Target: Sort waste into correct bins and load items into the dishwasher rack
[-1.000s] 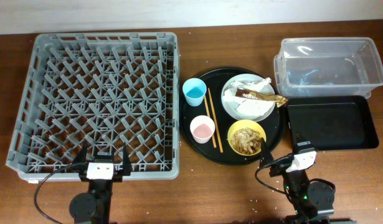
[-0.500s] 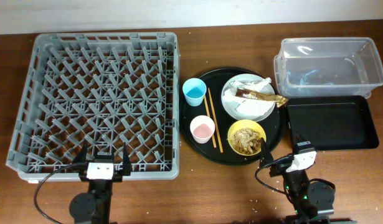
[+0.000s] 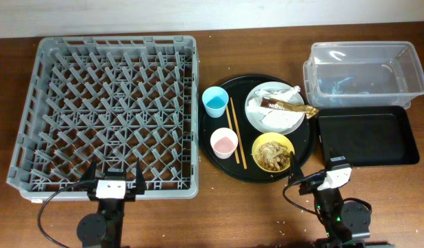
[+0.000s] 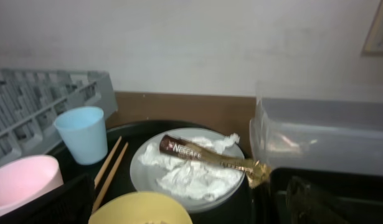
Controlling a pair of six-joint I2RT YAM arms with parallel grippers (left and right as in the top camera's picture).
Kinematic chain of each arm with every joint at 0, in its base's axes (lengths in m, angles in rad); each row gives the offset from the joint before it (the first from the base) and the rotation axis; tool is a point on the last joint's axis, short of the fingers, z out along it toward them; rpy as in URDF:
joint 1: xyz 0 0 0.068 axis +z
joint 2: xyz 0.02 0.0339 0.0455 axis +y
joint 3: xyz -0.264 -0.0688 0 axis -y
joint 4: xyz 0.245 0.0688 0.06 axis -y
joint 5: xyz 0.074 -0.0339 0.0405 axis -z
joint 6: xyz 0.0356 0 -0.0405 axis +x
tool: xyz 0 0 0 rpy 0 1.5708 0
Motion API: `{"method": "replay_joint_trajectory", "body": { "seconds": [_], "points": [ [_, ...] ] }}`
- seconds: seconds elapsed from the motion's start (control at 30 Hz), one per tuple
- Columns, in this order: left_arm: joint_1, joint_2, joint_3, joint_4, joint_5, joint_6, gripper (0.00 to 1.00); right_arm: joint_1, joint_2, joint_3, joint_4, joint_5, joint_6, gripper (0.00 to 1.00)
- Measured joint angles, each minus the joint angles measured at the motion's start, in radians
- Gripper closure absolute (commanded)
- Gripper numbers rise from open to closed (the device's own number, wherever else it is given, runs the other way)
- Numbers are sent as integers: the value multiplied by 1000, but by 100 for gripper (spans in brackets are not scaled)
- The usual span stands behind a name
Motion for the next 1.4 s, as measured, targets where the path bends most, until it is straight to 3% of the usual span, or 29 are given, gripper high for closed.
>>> {"method": "replay_joint_trajectory", "body": {
  "seconds": [0.3, 0.5, 0.57, 0.7, 0.9, 1.0, 1.23, 1.4],
  "points": [
    [0, 0, 0, 0, 0, 0, 0, 0, 0, -1, 79, 13, 0, 1],
    [0, 0, -3, 90, 53, -4, 0, 0, 1, 0, 371, 20, 2, 2],
    [0, 0, -2, 138, 76, -24, 0, 0, 0, 27, 385, 24, 2, 2],
    [0, 5, 16, 132, 97, -61, 0, 0, 47, 145, 285, 31, 5, 1],
    [0, 120, 146, 121, 109, -87, 0, 0, 270, 427, 175, 29, 4, 2],
    [0, 262, 291, 27, 113, -100, 0, 0, 452, 613, 101, 3, 4, 1],
    [0, 636, 696, -240, 113, -110, 0, 0, 872, 1080, -278, -85, 3, 1],
    [0, 948, 1054, -528, 114, -111, 1, -1, 1127, 1378, -549, -121, 4, 1]
  ]
}}
